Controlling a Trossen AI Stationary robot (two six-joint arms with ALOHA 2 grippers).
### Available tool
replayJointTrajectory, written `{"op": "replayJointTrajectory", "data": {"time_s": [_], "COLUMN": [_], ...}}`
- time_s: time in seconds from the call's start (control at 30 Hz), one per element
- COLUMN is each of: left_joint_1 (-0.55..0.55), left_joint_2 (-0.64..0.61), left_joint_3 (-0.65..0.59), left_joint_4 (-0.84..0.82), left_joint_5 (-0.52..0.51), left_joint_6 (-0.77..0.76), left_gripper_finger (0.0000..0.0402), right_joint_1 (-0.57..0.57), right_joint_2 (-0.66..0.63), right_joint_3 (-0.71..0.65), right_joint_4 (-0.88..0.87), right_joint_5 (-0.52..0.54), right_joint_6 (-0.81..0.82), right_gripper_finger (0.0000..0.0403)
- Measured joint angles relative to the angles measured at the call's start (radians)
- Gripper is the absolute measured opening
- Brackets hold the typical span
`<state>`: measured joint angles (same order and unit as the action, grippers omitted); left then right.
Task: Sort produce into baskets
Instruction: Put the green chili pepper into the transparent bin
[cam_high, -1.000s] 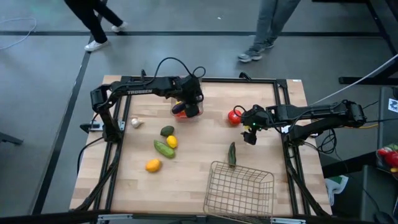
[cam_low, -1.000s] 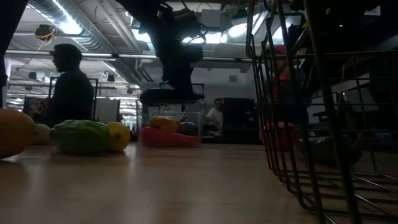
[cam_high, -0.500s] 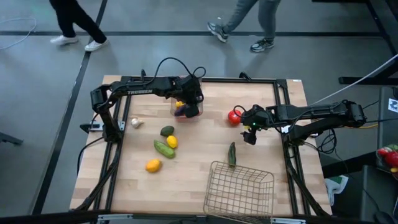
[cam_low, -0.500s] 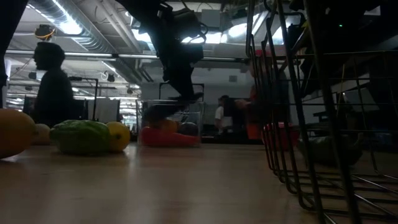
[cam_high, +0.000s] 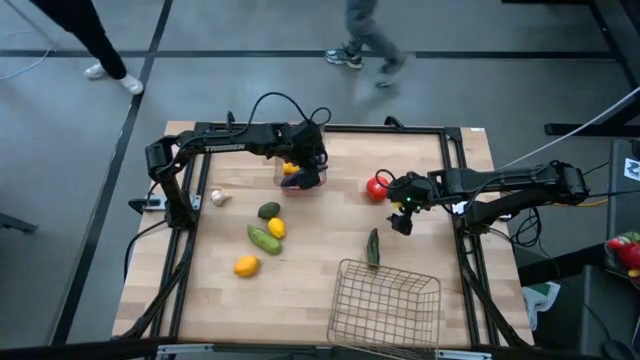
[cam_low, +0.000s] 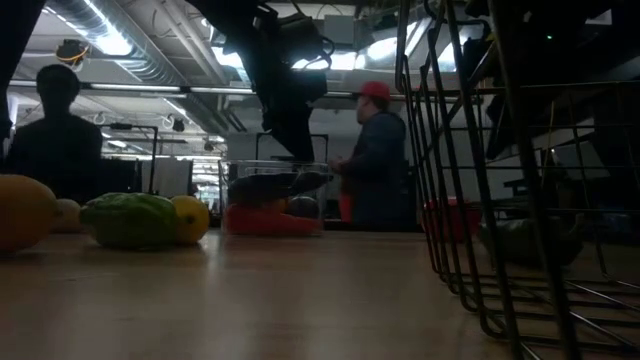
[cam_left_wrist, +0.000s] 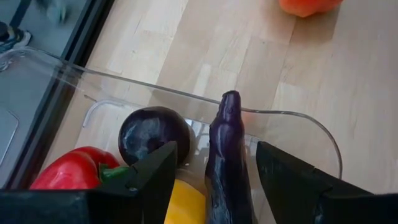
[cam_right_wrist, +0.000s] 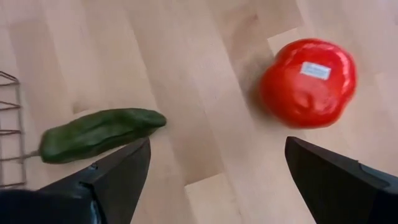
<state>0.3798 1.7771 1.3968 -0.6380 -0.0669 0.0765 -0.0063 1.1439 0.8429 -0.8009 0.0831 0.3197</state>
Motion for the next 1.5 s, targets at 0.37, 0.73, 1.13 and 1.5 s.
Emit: {"op": "replayJointTrajectory", "data": {"time_s": [0.37,0.73,1.13,1.5], "left_joint_1": [0.0,0.0,0.0,0.0], "left_joint_2": [0.0,0.0,0.0,0.0], "left_joint_3": [0.0,0.0,0.0,0.0], "left_joint_4": [0.0,0.0,-0.001,-0.001], "left_joint_5": [0.0,0.0,0.0,0.0], "left_joint_6": [-0.001,-0.002,0.0,0.0], "left_gripper_finger": [0.0217,0.0217,0.0217,0.0217], "right_joint_1": [0.0,0.001,0.001,0.037], "right_joint_2": [0.0,0.037,0.247,0.362], "right_joint_3": [0.0,0.0,0.0,0.0], "right_joint_4": [0.038,0.096,0.108,0.228], "right_joint_5": [-0.016,-0.113,-0.222,-0.278], "right_joint_6": [0.123,0.423,0.617,0.681], "right_gripper_finger": [0.0367,0.0367,0.0367,0.0367]}}
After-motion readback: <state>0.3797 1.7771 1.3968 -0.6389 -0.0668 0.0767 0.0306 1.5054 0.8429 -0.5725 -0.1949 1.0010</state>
